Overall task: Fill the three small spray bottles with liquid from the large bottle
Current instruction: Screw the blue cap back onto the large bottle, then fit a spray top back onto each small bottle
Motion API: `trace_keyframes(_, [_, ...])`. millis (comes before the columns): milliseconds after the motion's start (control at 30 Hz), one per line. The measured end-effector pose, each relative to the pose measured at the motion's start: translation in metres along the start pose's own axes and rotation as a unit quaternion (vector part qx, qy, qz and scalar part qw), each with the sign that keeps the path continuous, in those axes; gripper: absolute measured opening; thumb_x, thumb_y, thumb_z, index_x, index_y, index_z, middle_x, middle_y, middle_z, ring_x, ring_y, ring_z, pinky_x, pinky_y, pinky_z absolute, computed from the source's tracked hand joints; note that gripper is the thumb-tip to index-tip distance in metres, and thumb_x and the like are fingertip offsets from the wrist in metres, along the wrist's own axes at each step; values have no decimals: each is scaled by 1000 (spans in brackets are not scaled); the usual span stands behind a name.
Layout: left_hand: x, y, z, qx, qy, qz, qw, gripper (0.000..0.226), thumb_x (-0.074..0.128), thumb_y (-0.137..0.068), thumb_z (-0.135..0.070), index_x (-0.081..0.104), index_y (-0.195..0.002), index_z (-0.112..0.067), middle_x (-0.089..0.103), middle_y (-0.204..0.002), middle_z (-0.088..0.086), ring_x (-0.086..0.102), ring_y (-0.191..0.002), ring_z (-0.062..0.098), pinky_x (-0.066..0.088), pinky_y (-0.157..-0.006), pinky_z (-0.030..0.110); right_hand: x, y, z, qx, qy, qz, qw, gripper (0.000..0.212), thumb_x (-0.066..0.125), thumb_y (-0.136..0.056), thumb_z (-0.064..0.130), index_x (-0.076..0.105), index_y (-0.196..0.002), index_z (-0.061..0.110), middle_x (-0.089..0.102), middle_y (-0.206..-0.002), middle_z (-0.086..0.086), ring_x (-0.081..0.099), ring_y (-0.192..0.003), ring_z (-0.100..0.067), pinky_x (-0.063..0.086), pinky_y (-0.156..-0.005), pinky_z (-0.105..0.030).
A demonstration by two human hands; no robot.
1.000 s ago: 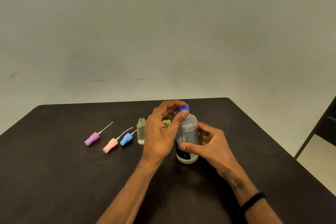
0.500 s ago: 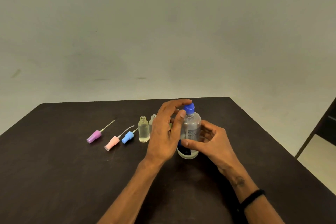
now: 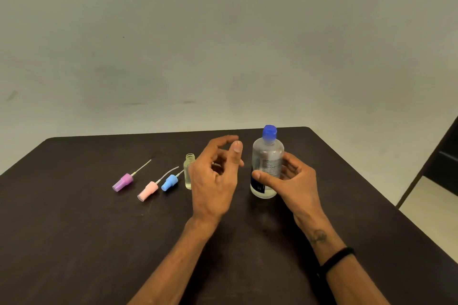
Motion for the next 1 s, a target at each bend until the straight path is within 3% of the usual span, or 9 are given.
trace_keyframes(100, [-6,-2,2,-9,7,-52,999,48,53,-105,-52,78,-82,-19,58,-53,-2,55,-49,11,43,-50,34,-3,-3,-1,-1,-2,-20,1000,64,101,-64,16,69,-114,40,78,-108,20,74,-103,5,56,-81,-10])
trace_keyframes(167, [-15,-7,0,-17,4,-112,994,57,50,-107,-51,77,-71,-16,55,-49,-1,47,-45,17,38,-48,37,-4,-4,-1,2,-6,-30,1000,63,101,-64,15,68,-112,40,77,-107,20,73,-101,8,54,-78,-7])
trace_keyframes(233, [-28,-15,-1,-22,5,-168,986,59,48,-109,-47,75,-68,-15,56,-49,4,46,-45,24,36,-49,40,-4,-4,-2,1,-7,-43,999,63,101,-64,15,68,-113,38,76,-108,19,73,-99,8,54,-77,-6])
trace_keyframes(367, [-62,-21,10,-26,-47,-198,979,57,46,-110,-49,74,-71,-20,46,-43,-3,39,-42,14,32,-49,32,-5,-5,-6,0,4,-61,998,72,103,-63,20,70,-126,26,76,-113,15,74,-99,5,55,-78,-7])
trace_keyframes(533, [-113,-7,37,-28,-214,-139,967,42,51,-108,-51,76,-82,-28,55,-53,-7,50,-51,13,40,-56,34,-5,-1,-4,-1,43,-53,998,84,102,-61,28,63,-136,31,71,-120,20,70,-107,8,57,-94,-16])
trace_keyframes(633, [-130,-5,50,-40,-276,-69,958,22,61,-101,-49,74,-105,-32,68,-88,-15,58,-93,18,53,-78,41,-5,3,4,-29,52,-100,993,100,98,-65,42,54,-152,27,66,-134,15,65,-119,3,54,-102,-26])
trace_keyframes(700, [-134,-4,56,-63,-307,-30,949,29,68,-95,-51,69,-120,-36,66,-102,-16,51,-109,13,52,-90,41,-6,8,12,-81,77,-160,981,95,92,-70,54,53,-152,25,67,-136,10,66,-121,-5,56,-103,-34])
trace_keyframes(867, [-132,1,63,-64,-389,44,918,43,76,-87,-48,59,-125,-38,55,-109,-17,42,-108,10,38,-100,39,-7,21,26,-214,122,-246,937,65,79,-87,60,61,-127,12,67,-117,-7,63,-100,-27,55,-83,-51])
trace_keyframes(1000, [-136,2,66,-88,-429,75,896,43,70,-85,-43,55,-125,-38,53,-118,-12,43,-114,14,38,-108,43,2,28,32,-276,168,-242,915,52,77,-92,51,60,-104,3,61,-96,-16,53,-79,-30,46,-67,-49])
Point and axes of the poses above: each hand's wrist, its own y-axis away from the middle knuckle, its own x-axis out of the palm, z = x × y, the point moved 2 cm from there along -y, towards the middle knuckle
